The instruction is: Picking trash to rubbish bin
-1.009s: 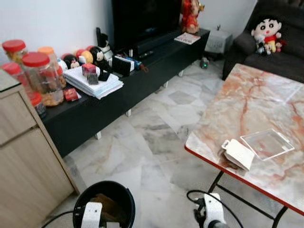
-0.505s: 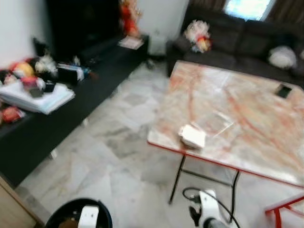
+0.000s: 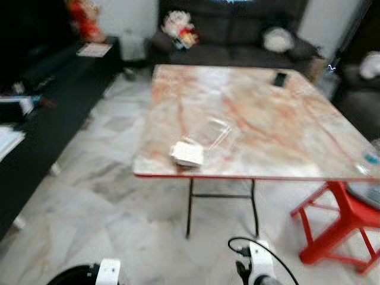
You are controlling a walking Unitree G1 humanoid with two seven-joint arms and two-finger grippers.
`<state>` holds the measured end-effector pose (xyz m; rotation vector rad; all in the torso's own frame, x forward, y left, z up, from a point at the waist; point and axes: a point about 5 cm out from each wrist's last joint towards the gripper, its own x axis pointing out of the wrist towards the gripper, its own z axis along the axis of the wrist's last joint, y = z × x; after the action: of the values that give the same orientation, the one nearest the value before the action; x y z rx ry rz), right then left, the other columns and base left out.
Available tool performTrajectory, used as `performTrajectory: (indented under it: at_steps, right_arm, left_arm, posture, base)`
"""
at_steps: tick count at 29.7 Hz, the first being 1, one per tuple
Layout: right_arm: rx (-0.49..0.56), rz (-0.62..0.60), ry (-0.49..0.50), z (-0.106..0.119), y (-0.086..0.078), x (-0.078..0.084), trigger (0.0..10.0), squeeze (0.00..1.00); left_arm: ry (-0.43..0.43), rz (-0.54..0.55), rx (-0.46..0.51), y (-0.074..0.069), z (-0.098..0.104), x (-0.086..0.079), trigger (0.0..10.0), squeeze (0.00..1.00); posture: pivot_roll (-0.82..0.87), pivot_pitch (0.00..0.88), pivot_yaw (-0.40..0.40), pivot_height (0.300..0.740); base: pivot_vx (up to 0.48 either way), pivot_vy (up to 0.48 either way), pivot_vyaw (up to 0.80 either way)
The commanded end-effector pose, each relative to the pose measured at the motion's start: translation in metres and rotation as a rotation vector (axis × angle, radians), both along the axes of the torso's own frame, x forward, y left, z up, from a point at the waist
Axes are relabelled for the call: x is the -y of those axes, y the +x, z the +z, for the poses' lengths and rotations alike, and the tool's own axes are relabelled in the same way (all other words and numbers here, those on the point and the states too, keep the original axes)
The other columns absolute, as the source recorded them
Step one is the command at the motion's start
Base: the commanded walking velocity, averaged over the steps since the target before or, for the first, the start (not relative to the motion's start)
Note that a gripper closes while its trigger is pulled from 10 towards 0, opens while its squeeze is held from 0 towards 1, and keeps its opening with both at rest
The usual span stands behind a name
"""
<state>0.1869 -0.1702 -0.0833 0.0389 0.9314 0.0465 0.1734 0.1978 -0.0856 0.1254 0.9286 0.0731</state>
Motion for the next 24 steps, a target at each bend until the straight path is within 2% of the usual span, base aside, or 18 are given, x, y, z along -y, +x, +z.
performTrajectory:
  at_steps: [1, 22, 24]
  right_arm:
    - [0.025, -0.001, 0.002, 0.0040, 0.0079, -0.0011, 10.0, 0.00]
    - [0.027, 0.001, 0.003, 0.0037, 0.0071, -0.0011, 10.0, 0.00]
    - [0.029, 0.000, 0.004, 0.0040, 0.0077, -0.0010, 10.0, 0.00]
  left_arm:
    - [0.008, -0.019, -0.007, -0.0014, -0.0009, 0.0019, 10.0, 0.00]
    - [0.004, -0.016, -0.013, -0.0037, -0.0020, 0.0024, 10.0, 0.00]
    - [0.005, -0.016, -0.013, -0.0038, -0.0021, 0.0023, 10.0, 0.00]
  posture:
    - [0.04, 0.000, -0.072, 0.740]
    - [0.04, 0.000, -0.070, 0.740]
    - [0.04, 0.000, -0.069, 0.740]
  base:
    - [0.000, 0.000, -0.76]
    - [0.000, 0.000, -0.76]
    - [0.000, 0.000, 0.00]
